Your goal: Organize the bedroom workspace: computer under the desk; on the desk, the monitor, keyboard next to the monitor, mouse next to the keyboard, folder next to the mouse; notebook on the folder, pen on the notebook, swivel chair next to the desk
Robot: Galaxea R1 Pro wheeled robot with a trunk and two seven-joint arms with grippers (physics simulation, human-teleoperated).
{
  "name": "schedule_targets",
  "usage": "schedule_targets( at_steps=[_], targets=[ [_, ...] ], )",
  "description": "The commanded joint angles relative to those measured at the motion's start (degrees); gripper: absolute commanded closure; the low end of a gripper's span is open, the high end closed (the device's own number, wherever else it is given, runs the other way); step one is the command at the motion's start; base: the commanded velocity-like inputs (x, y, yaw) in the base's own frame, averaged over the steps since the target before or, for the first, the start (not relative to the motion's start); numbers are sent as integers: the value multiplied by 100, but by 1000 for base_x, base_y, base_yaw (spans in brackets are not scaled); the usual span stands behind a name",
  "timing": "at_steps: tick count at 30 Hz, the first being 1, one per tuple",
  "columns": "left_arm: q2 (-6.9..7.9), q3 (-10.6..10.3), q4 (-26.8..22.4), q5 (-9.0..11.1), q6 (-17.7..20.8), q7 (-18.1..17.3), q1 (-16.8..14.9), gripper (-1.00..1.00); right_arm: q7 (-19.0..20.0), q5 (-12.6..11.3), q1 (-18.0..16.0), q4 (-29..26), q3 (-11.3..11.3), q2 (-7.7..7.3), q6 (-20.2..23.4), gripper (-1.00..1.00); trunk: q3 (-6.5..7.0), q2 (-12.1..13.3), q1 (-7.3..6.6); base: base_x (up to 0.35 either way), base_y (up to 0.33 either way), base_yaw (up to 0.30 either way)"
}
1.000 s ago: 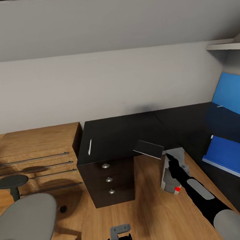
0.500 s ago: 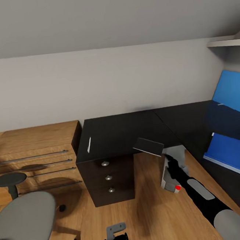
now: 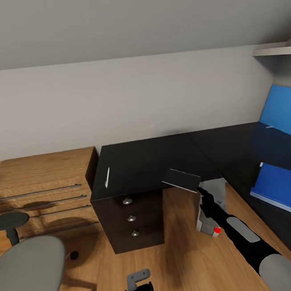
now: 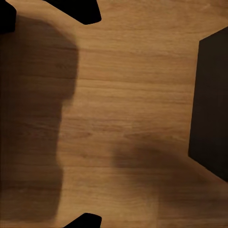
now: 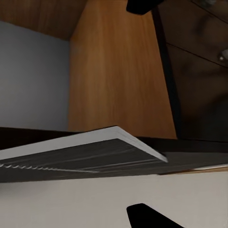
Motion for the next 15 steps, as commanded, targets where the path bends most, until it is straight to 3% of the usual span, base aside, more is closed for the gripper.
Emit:
schedule_targets(
  at_steps=[1, 15],
  targets=[
    [3, -13, -8, 25, 18, 40, -5, -100, 20, -53, -5, 3, 27, -7, -1, -100, -5, -3, 1, 100, 0, 0],
    [5, -24, -8, 15, 1, 39, -5, -100, 21, -49, -5, 11, 35, 1, -1, -100, -5, -3, 1, 118, 0, 0]
  ],
)
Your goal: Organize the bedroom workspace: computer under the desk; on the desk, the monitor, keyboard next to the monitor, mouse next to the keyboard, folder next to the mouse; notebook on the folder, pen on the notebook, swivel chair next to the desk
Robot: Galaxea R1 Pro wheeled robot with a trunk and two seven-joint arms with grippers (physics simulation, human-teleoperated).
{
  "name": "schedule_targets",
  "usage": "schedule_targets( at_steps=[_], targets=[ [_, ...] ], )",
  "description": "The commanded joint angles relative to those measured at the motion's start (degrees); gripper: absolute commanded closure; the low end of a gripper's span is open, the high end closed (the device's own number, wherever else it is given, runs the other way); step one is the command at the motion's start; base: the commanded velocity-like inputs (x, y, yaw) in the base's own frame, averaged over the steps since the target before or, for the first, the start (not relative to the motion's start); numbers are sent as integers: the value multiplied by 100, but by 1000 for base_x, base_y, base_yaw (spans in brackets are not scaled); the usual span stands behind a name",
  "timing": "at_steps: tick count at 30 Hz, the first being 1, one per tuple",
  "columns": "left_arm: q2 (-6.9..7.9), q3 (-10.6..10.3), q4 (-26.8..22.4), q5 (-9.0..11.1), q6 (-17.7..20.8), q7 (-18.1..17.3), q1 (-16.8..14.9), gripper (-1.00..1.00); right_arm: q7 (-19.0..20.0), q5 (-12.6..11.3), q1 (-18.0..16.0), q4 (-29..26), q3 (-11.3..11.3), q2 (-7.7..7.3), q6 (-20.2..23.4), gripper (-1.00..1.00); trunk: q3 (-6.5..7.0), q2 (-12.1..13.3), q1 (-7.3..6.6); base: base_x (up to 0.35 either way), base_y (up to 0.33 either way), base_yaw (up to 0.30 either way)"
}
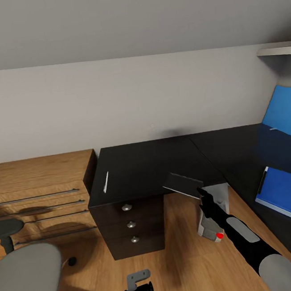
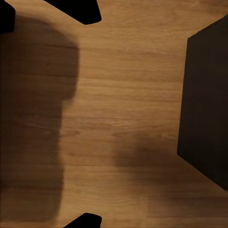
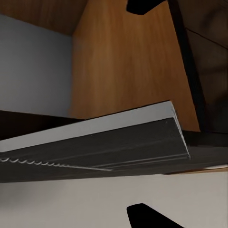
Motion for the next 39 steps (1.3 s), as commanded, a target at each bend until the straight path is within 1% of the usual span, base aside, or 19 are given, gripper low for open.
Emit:
schedule_targets(
  at_steps=[1, 7, 8, 17, 33, 37, 39],
  targets=[
    [2, -12, -8, 26, 15, 37, -5, -100, 20, -51, -5, 3, 27, -6, -2, -100, -5, -2, 2, 241, 0, 0],
    [2, -12, -8, 30, 27, 37, -5, -100, 20, -49, -5, 4, 23, -5, -2, -100, -5, -2, 2, 139, 0, 0],
    [2, -12, -8, 32, 28, 39, -5, -100, 20, -50, -5, 4, 21, -9, 0, 100, -5, -2, 2, 18, 0, 0],
    [2, -12, -8, 43, 36, 41, -5, -100, 20, -58, -5, 4, 21, -13, -1, 100, -5, -2, 2, 4, 0, 0],
    [2, -3, -8, 51, 36, 41, -5, -100, 29, -41, 4, -64, 28, -16, -10, 100, 282, 639, -350, 0, 0, 0],
    [2, -3, -8, 51, 36, 41, -5, -100, 27, -33, 18, -286, 14, -21, -42, 100, 354, 800, -438, 0, 0, 0],
    [2, -3, -2, 47, 39, 41, -5, -100, 25, -30, 123, -530, 5, -34, -107, 100, 390, 880, -481, 0, 0, 0]
  ],
)
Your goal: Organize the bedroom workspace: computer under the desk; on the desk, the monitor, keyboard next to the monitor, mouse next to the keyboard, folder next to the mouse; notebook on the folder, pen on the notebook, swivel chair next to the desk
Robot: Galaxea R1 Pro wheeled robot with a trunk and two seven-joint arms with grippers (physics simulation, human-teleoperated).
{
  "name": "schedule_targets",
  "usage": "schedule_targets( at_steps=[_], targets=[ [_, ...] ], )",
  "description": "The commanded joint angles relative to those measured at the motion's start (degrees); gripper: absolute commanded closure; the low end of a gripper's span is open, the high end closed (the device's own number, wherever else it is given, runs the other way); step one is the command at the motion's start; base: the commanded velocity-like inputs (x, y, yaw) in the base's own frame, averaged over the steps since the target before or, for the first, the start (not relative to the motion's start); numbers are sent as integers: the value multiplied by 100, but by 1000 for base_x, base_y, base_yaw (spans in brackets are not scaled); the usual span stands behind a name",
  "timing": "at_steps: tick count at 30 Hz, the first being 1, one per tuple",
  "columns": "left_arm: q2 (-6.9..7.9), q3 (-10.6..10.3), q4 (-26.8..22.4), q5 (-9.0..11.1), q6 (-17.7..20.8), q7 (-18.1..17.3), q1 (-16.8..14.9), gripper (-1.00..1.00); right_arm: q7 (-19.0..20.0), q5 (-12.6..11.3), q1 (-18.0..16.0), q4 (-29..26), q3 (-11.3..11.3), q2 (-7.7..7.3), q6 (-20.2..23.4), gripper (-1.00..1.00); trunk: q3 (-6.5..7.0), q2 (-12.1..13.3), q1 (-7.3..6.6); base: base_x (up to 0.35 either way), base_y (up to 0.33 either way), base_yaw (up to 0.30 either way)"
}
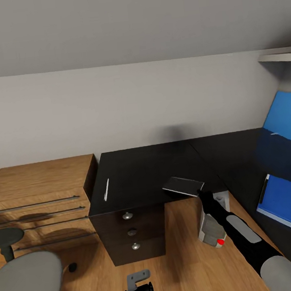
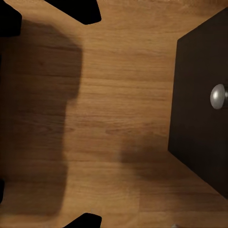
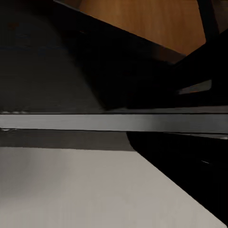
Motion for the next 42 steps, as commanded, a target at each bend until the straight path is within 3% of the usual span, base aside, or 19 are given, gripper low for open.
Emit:
schedule_targets(
  at_steps=[1, 4, 8, 10, 12, 17, 19, 24, 38, 42],
  targets=[
    [2, -7, 5, 23, 21, 40, -5, -100, 18, -74, 64, -154, 18, -25, -69, 100, 13, 39, -23, 0, 0, 0],
    [-3, 0, 81, 21, 27, 38, -5, -100, 12, -74, 273, -712, 17, -127, -527, 100, 67, 159, -89, 0, 0, 0],
    [-8, -22, 212, 15, 33, 33, -5, -100, -17, -74, 413, -988, 0, -258, -908, 100, 139, 319, -176, 0, 0, 0],
    [-18, -33, 305, 8, 33, 30, -5, -100, -42, -81, 441, -1051, -199, -374, -1078, 100, 139, 319, -176, 0, 0, 0],
    [-20, -36, 335, 5, 33, 31, -5, -100, -62, -78, 451, -1068, -386, -430, -1140, 100, 139, 319, -176, 0, 0, 0],
    [-24, -45, 354, 3, 33, 28, -5, -100, -87, -89, 456, -1072, -543, -650, -1181, 100, 139, 319, -176, 0, 0, -129],
    [-24, -51, 363, 3, 36, 30, -5, -100, -89, -91, 458, -1072, -710, -749, -1184, 100, 139, 319, -176, 0, 0, -245],
    [-32, -78, 408, -5, 41, 31, -5, -100, -204, -92, 458, -1070, -968, -864, -1185, 100, 139, 319, -176, 0, 0, -256],
    [-24, -73, 417, -6, 42, 23, -5, -100, -340, -79, 458, -761, -1654, -903, -1185, 100, 139, 319, -176, 0, 0, -260],
    [-24, -73, 417, -6, 39, 23, -5, -100, -341, -76, 458, -728, -1729, -901, -1185, 100, 139, 319, -176, 0, 0, -260]
  ],
)
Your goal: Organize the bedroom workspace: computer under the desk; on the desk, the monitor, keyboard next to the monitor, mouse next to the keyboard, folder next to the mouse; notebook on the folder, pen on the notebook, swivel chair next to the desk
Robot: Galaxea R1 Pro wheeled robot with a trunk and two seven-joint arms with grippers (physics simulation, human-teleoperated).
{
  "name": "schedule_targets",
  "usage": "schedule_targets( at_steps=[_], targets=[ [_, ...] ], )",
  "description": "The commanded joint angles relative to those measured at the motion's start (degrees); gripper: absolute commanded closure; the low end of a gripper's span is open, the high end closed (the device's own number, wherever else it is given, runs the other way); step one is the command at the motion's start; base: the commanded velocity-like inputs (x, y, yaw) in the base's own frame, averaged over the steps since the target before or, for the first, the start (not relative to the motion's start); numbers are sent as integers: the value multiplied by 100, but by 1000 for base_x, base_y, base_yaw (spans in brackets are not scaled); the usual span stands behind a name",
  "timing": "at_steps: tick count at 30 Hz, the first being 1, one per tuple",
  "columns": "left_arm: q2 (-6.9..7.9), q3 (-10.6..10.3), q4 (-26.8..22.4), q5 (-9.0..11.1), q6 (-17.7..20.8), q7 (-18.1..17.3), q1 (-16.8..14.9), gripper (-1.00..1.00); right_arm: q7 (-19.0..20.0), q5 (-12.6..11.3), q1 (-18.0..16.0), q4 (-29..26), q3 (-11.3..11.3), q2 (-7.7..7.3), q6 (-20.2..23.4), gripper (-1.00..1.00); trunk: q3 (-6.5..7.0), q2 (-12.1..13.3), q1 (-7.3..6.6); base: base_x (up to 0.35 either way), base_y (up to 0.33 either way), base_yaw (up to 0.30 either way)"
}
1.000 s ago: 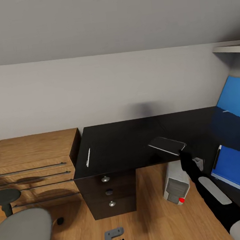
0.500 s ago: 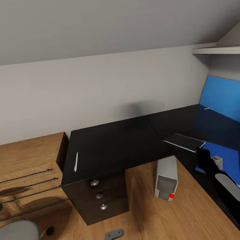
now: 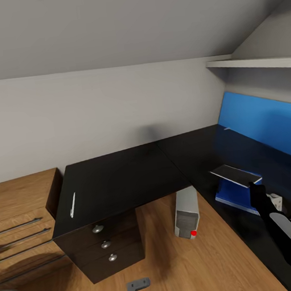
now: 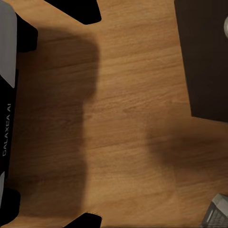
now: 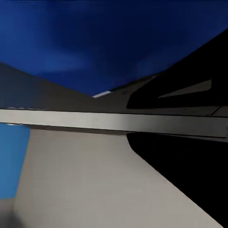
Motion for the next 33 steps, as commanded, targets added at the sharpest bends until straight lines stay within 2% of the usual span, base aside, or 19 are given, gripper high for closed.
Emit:
schedule_targets(
  at_steps=[1, 9, 33],
  targets=[
    [3, -13, -9, 26, 19, 42, -4, -100, 43, -68, -4, 7, 0, -2, -21, 100, -5, -3, 0, 0, 0, -260],
    [3, -5, -9, 29, 12, 48, -4, -100, 72, -70, -4, 15, -17, 20, -3, 100, -7, -3, 0, 0, 0, -194],
    [7, 55, -54, 29, -16, 77, -4, -100, 48, -40, -4, 10, 20, 58, -21, 100, -8, -3, 0, 0, 0, -7]
  ],
)
